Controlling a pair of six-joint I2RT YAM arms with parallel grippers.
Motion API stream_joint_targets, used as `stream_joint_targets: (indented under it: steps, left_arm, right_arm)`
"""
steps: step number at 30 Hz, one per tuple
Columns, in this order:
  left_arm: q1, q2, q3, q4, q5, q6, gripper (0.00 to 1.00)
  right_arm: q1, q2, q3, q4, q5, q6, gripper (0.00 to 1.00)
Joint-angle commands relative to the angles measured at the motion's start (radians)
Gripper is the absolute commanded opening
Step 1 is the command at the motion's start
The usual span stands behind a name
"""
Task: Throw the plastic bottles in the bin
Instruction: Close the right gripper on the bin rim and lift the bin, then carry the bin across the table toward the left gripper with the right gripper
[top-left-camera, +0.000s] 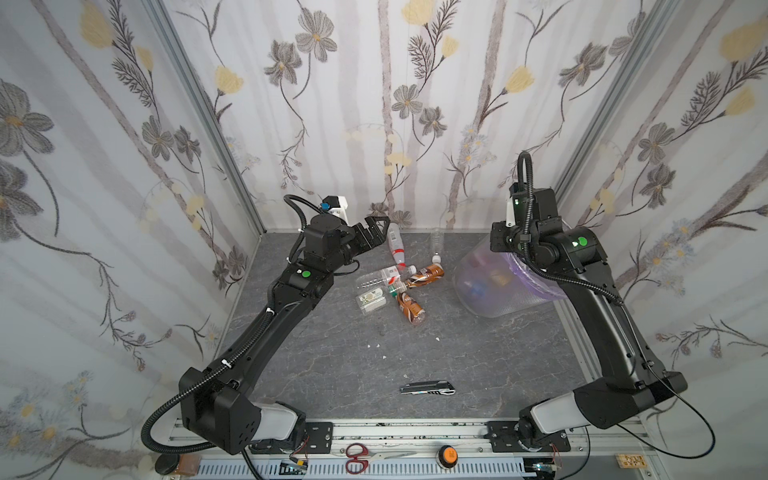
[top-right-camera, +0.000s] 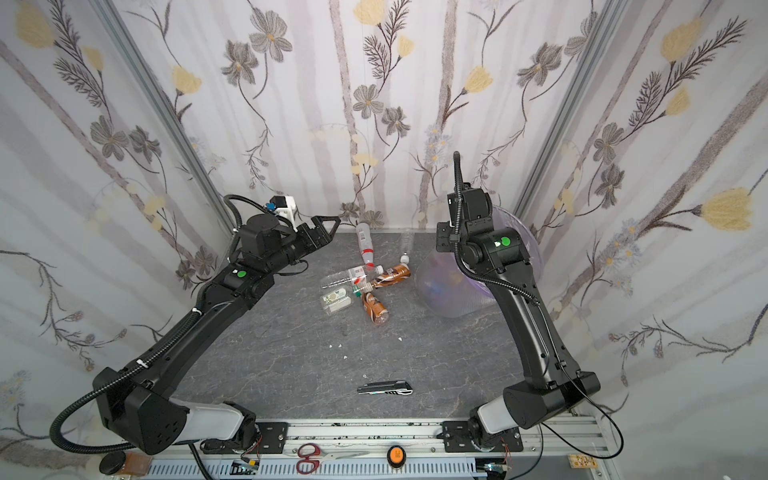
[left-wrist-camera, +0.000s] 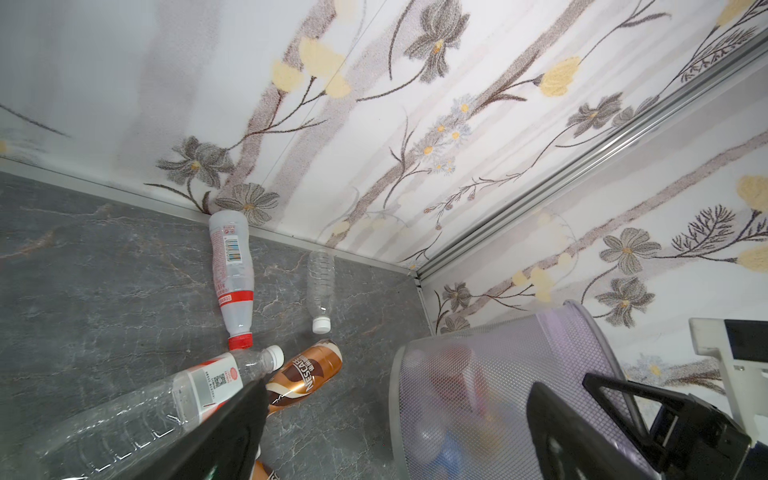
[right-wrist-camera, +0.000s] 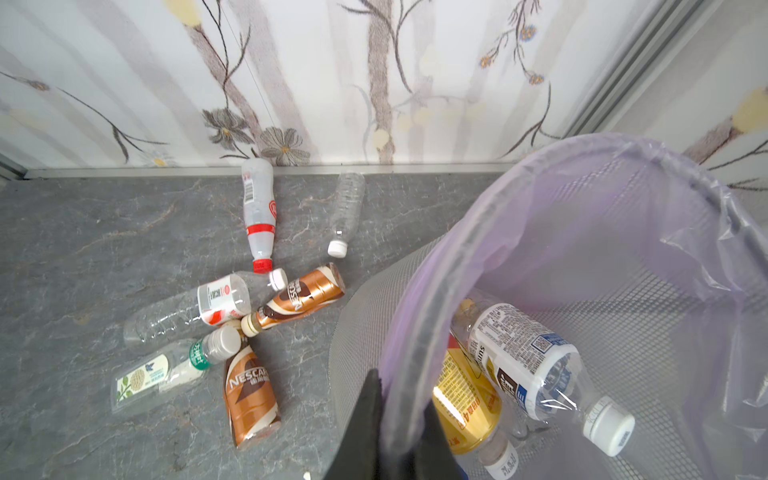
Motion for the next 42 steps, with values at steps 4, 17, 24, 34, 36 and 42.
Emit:
stream_joint_targets:
  steps: [4, 17, 24, 34, 36, 42]
  left_arm:
    - [0.037, -0.046, -0.011, -0.015, 0.015, -0.009, 1.00]
    - [0.302, -0.095, -0.121, -0.020, 0.189, -0.110, 1.00]
    - [0.461, -0.173, -0.199, -0.020, 0.254, -0.154, 1.00]
    - [0.721, -0.237, -0.310, -0.020, 0.322, -0.198, 1.00]
    - [0.776, -0.251, -0.328, -0.020, 0.328, -0.223, 1.00]
    - [0.864, -0.302, -0.382, -0.018, 0.328, -0.246, 1.00]
  right_arm:
    - [0.044, 0.079, 0.100, 0.080, 0.053, -0.039, 0.00]
    - [0.292, 0.256, 0.430, 0.187, 0.064, -0.144, 0.00]
    - [0.433, 0.317, 0.500, 0.368, 0.036, -0.244, 0.00]
    - [0.581, 0.405, 0.502, 0.561, -0.088, -0.276, 0.00]
    - [0.603, 0.428, 0.510, 0.587, -0.110, -0.281, 0.00]
    - [0.662, 0.527, 0.566, 0.638, -0.181, -0.280, 0.00]
